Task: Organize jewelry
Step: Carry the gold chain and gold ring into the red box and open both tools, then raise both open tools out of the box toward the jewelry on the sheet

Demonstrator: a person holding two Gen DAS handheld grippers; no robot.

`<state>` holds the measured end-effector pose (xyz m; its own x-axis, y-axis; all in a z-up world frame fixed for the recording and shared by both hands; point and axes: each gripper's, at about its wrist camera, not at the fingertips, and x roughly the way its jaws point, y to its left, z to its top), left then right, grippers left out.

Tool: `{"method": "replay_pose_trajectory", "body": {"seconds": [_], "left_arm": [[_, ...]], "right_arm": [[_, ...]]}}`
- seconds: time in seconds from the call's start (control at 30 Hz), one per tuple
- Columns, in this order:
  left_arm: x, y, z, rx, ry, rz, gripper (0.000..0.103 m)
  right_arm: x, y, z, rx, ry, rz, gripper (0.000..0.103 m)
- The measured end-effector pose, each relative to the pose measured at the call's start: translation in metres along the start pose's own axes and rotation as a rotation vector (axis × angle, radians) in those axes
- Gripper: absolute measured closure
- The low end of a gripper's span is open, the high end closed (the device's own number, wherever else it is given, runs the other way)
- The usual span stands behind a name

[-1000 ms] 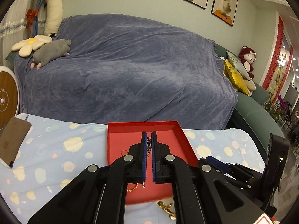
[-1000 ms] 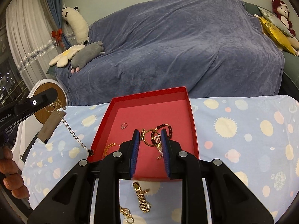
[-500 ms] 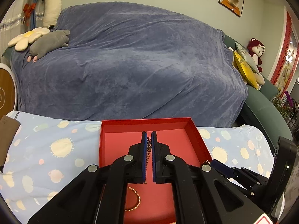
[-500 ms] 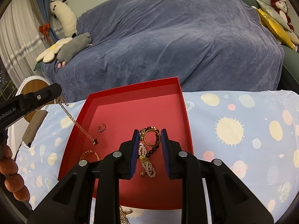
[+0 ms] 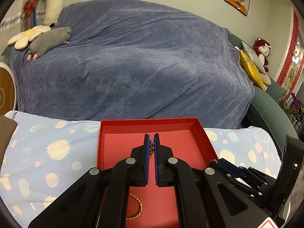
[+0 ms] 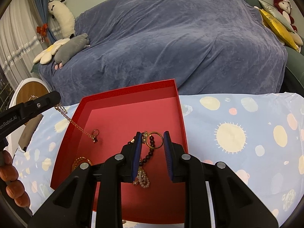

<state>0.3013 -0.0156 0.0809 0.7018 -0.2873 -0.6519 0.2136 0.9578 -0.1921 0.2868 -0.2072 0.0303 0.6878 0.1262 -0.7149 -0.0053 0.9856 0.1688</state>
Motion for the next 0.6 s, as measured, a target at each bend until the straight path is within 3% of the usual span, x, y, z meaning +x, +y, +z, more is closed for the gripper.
{"method": "replay_pose_trajectory", "body": {"seconds": [0.27, 0.33, 0.37, 0.4, 0.43, 0.47, 0.5, 0.6], "left_arm": [[0.017, 0.003, 0.002, 0.001, 0.009, 0.013, 0.1], [0.021, 0.005, 0.001, -0.003, 0.01, 0.02, 0.1], [0.022, 0.006, 0.0, -0.004, 0.012, 0.02, 0.099], [0.024, 0.007, 0.0, -0.006, 0.012, 0.028, 0.097], [0.025, 0.007, -0.001, -0.004, 0.02, 0.026, 0.091], [0.027, 0.007, -0.002, -0.002, 0.031, 0.029, 0.076], [0.027, 0.007, -0.003, 0.0, 0.033, 0.042, 0.069], [0.026, 0.009, -0.01, -0.003, 0.03, 0.046, 0.067]], "right_arm": [[0.021, 0.001, 0.012, -0.013, 0.003, -0.021, 0.079], [0.025, 0.001, 0.012, -0.005, 0.005, -0.021, 0.07], [0.025, 0.0, 0.011, -0.002, -0.005, -0.027, 0.055], [0.024, 0.0, 0.01, -0.002, -0.018, -0.026, 0.049], [0.024, 0.0, 0.009, -0.006, -0.024, -0.022, 0.049], [0.024, 0.001, 0.009, -0.012, -0.022, -0.02, 0.05], [0.026, 0.001, 0.008, -0.017, -0.018, -0.019, 0.05], [0.03, 0.004, 0.006, -0.033, -0.004, -0.009, 0.05]]}}
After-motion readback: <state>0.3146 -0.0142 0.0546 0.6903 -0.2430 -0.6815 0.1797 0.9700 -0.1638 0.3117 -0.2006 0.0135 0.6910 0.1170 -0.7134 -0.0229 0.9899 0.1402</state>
